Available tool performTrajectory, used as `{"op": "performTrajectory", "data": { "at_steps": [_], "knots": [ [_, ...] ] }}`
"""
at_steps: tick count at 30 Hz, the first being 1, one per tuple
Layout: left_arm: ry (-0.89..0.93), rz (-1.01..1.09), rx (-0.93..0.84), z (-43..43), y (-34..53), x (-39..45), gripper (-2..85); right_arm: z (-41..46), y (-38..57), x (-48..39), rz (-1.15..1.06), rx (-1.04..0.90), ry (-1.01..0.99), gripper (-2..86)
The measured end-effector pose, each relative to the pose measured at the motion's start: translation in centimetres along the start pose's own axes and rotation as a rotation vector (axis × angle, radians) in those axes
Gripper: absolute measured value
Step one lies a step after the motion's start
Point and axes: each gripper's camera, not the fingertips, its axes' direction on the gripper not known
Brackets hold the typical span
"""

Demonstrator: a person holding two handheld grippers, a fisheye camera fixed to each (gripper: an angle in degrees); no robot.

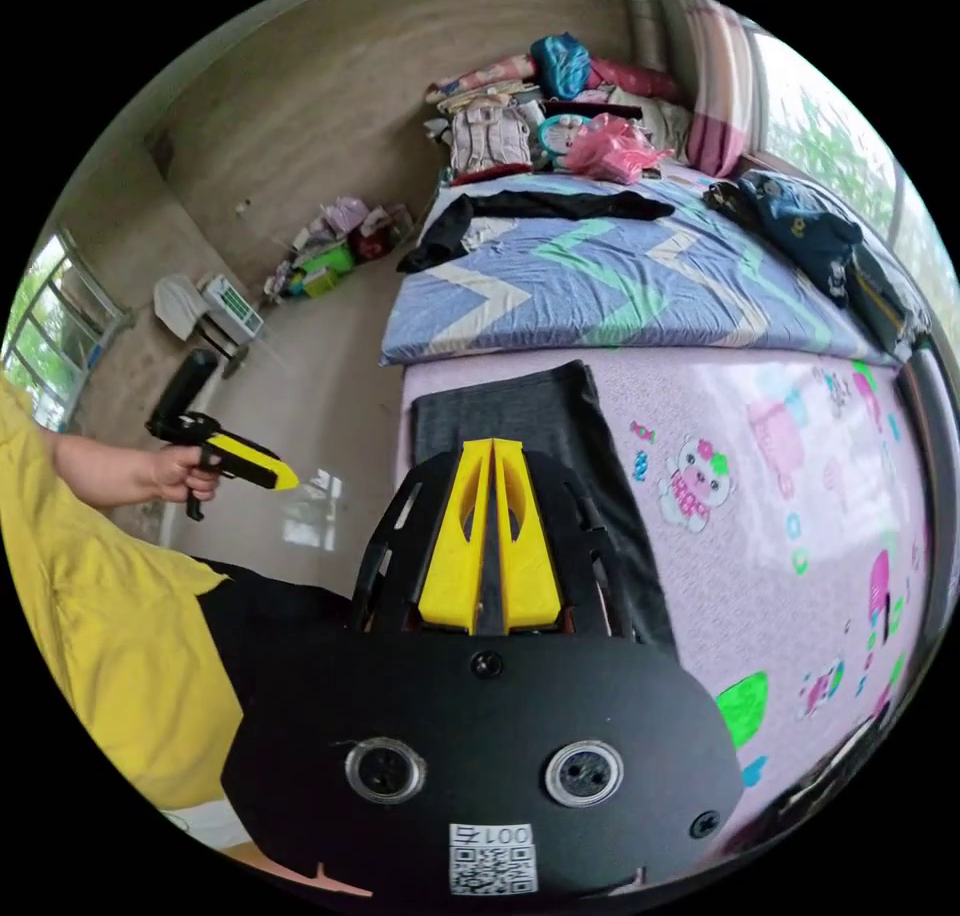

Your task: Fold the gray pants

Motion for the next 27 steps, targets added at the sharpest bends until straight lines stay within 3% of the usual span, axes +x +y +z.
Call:
{"op": "performTrajectory", "data": {
  "at_steps": [14,21,27],
  "knots": [
    [-0.049,-0.097,-0.061,-1.6,-10.9,-1.7,-1.3,22.4,-14.7,10.5,-0.059,-0.228,-0.009,0.4],
    [-0.032,-0.132,-0.033,-4.4,-13.2,-2.9,-1.3,26.9,-17.3,14.2,-0.076,-0.29,-0.01,0.5],
    [-0.032,-0.153,0.03,-8.2,-14.5,-3.7,-1.3,28.2,-18.1,22.7,0.12,-0.272,-0.102,0.6]
  ]
}}
